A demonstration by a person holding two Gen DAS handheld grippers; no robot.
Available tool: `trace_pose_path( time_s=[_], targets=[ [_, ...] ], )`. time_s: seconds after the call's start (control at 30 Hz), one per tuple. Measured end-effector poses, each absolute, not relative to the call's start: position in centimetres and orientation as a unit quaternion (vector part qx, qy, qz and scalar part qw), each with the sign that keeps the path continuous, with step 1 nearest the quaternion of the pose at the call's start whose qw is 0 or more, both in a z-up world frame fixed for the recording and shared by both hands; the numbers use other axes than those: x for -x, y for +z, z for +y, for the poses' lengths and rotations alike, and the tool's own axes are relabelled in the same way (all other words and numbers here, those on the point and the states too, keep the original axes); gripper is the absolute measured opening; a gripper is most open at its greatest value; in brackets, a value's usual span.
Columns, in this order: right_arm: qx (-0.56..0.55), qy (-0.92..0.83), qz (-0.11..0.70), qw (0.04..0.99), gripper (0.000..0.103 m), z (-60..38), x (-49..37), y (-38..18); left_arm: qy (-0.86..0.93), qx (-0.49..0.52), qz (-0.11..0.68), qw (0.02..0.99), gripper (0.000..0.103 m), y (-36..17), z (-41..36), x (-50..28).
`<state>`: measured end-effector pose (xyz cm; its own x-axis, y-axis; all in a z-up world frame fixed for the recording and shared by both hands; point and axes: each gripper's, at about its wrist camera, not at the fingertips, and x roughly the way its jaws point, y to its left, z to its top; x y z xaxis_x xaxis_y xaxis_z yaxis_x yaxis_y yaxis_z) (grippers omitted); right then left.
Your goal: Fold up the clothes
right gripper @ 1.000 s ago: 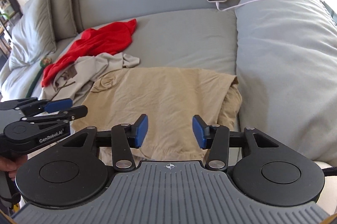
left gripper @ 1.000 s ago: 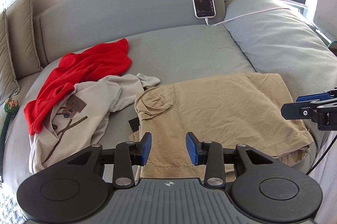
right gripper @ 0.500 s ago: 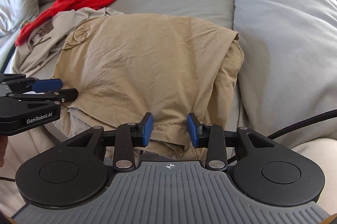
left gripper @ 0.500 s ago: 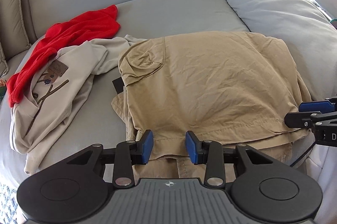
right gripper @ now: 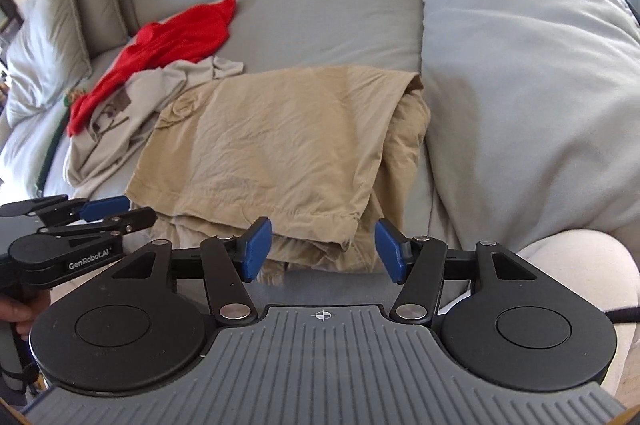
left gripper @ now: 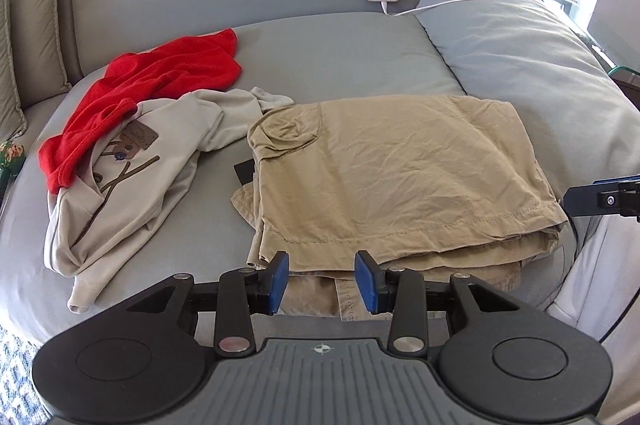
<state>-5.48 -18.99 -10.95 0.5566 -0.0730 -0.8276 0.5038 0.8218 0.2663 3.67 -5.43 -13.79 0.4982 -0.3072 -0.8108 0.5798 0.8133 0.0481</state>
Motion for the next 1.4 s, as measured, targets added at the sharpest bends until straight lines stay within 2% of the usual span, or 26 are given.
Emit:
trace_pose_path(
  time_s=[0.2, 0.27, 0.33, 0.37, 0.43, 0.5, 0.53, 0.67, 0.77, 0.83, 0.87, 0.97, 1.17, 1.23, 1.33, 1.4],
  targets=[
    [-0.255, -0.197, 0.409, 0.854, 0.060, -21.0, 5.6, -10.3, -0.256, -0.151, 0.418, 0.858, 0.038, -13.2, -5.4, -5.1],
    [-0.261, -0.215, 0.395, 0.854, 0.052, -21.8, 5.5, -10.6, -0.256, -0.149, 0.415, 0.860, 0.036, -13.0, -5.7, -5.9],
    [-0.255, -0.227, 0.383, 0.858, 0.013, -22.5, 5.0, -11.0, -0.259, -0.147, 0.405, 0.865, 0.035, -12.8, -6.3, -6.7],
    [-0.249, -0.232, 0.378, 0.861, 0.010, -22.9, 4.5, -11.3, -0.259, -0.151, 0.397, 0.867, 0.032, -13.0, -6.8, -7.2],
    [-0.235, -0.241, 0.368, 0.867, 0.010, -23.7, 3.3, -11.9, -0.258, -0.166, 0.387, 0.870, 0.022, -13.7, -8.0, -8.3],
    [-0.224, -0.244, 0.355, 0.875, 0.010, -24.6, 1.5, -12.5, -0.253, -0.200, 0.409, 0.854, 0.011, -15.4, -8.9, -9.2],
    [-0.221, -0.242, 0.350, 0.877, 0.010, -25.0, 0.4, -12.8, -0.251, -0.217, 0.422, 0.844, 0.009, -16.3, -9.3, -9.6],
    [-0.203, -0.215, 0.347, 0.890, 0.010, -25.9, -3.7, -14.6, -0.257, -0.236, 0.424, 0.836, 0.009, -17.9, -9.1, -9.2],
    [-0.131, -0.243, 0.399, 0.874, 0.006, -25.9, -5.6, -17.4, -0.260, -0.235, 0.422, 0.836, 0.009, -17.9, -8.8, -9.1],
    [-0.075, -0.296, 0.439, 0.845, 0.008, -26.3, -5.6, -19.3, -0.263, -0.232, 0.420, 0.837, 0.009, -18.0, -8.5, -8.9],
    [-0.104, -0.311, 0.438, 0.837, 0.003, -27.1, -4.5, -19.4, -0.266, -0.232, 0.416, 0.838, 0.009, -18.0, -8.3, -8.6],
    [-0.235, -0.297, 0.397, 0.836, 0.003, -29.4, -0.7, -17.8, -0.272, -0.236, 0.407, 0.840, 0.008, -18.1, -8.1, -7.8],
    [-0.170, -0.196, 0.358, 0.897, 0.015, -24.1, -1.1, -13.1, -0.271, -0.235, 0.410, 0.838, 0.007, -18.1, -8.0, -7.4],
    [-0.142, -0.164, 0.385, 0.897, 0.020, -22.4, -2.4, -13.9, -0.271, -0.240, 0.410, 0.837, 0.007, -18.2, -8.1, -7.3],
    [-0.109, -0.174, 0.459, 0.864, 0.018, -21.2, -2.5, -16.6, -0.269, -0.249, 0.409, 0.836, 0.007, -18.2, -8.3, -7.0],
    [-0.130, -0.200, 0.461, 0.855, 0.019, -21.7, -0.1, -17.1, -0.272, -0.262, 0.405, 0.832, 0.004, -18.3, -8.4, -6.3]
  ],
)
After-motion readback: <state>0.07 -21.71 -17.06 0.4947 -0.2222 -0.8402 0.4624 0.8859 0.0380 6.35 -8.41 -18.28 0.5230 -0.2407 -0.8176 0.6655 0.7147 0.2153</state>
